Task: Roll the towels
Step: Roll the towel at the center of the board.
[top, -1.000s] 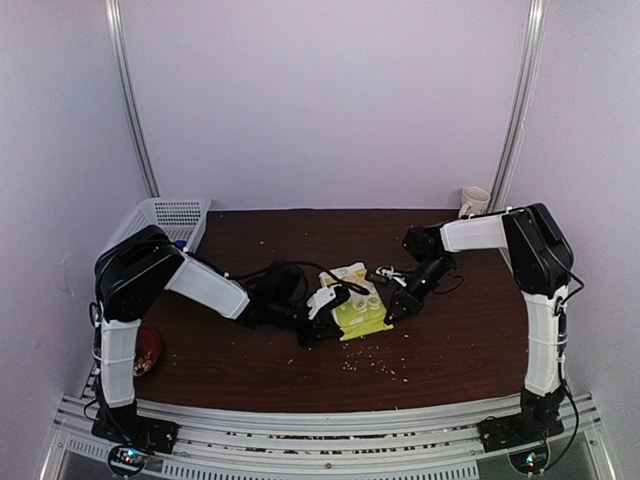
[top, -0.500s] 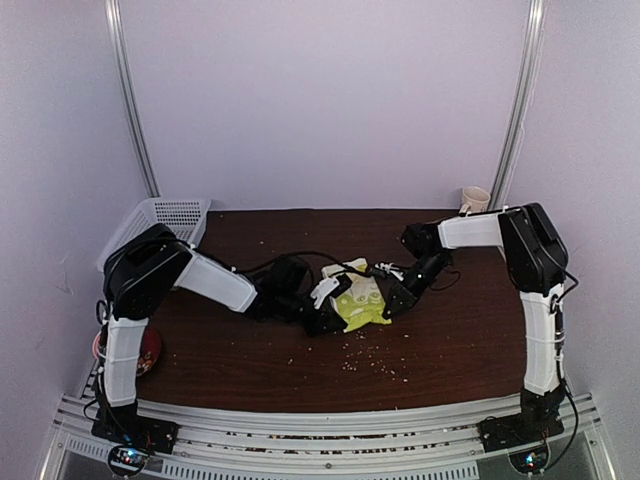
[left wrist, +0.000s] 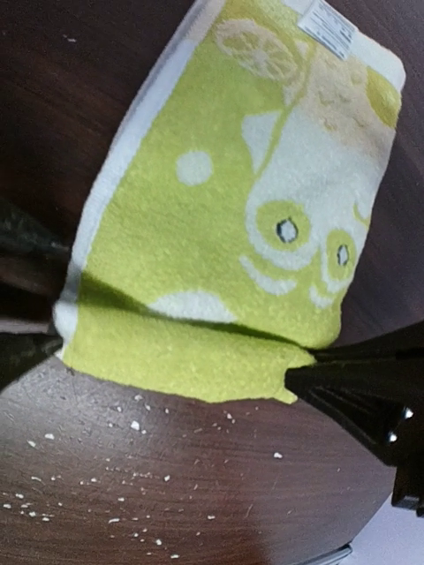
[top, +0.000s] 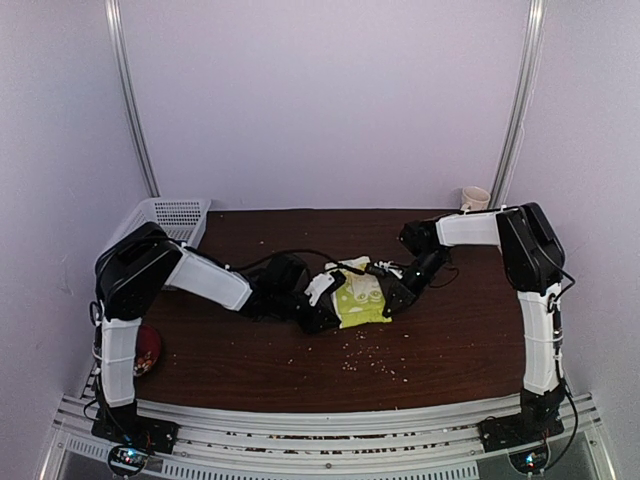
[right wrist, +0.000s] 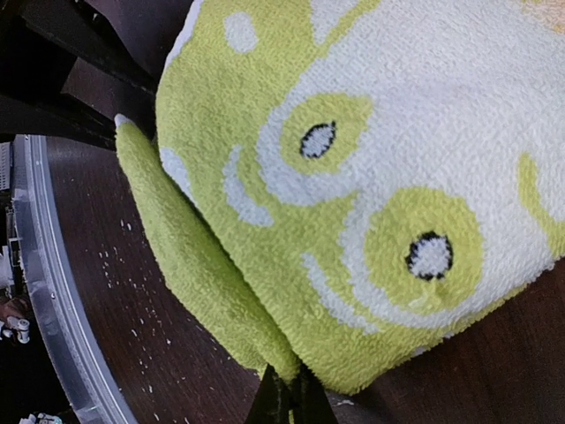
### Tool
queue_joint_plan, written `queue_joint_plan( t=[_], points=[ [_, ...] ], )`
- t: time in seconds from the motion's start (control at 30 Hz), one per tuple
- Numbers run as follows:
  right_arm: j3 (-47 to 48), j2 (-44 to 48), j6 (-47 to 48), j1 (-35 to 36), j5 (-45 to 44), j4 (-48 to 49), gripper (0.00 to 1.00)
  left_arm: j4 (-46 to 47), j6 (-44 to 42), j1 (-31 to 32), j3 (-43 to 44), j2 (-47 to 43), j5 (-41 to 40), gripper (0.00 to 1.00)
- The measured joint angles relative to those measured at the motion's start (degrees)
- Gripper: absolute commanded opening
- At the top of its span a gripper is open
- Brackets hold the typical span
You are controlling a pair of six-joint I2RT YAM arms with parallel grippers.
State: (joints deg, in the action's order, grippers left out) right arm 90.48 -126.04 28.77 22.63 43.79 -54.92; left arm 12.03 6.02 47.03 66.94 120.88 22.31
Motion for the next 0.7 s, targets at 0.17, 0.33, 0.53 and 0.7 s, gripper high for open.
queue_joint_plan(
  t=[0.17,0.33,0.53,0.7],
  points=[
    [0.4,-0.2,0.5,0.0,-0.3,-0.5,0.0,-1.0,-0.5,-0.1,-2.6,-3.0,-5.2,0.56],
    [0.9,-0.4,0.9,0.0,-0.3,-1.2,0.0,-1.7,-3.0,-0.2,-8.0,-8.1,-9.6,0.58],
    [1.1,-0.5,1.0,0.0,-0.4,-1.5,0.0,-1.0,-7.0,2.0,-9.9,-13.6,-12.4,0.56],
    [1.1,-0.6,1.0,0.0,-0.4,-1.5,0.0,-1.5,-8.7,6.3,-3.0,-11.5,-15.1,0.5]
  ],
)
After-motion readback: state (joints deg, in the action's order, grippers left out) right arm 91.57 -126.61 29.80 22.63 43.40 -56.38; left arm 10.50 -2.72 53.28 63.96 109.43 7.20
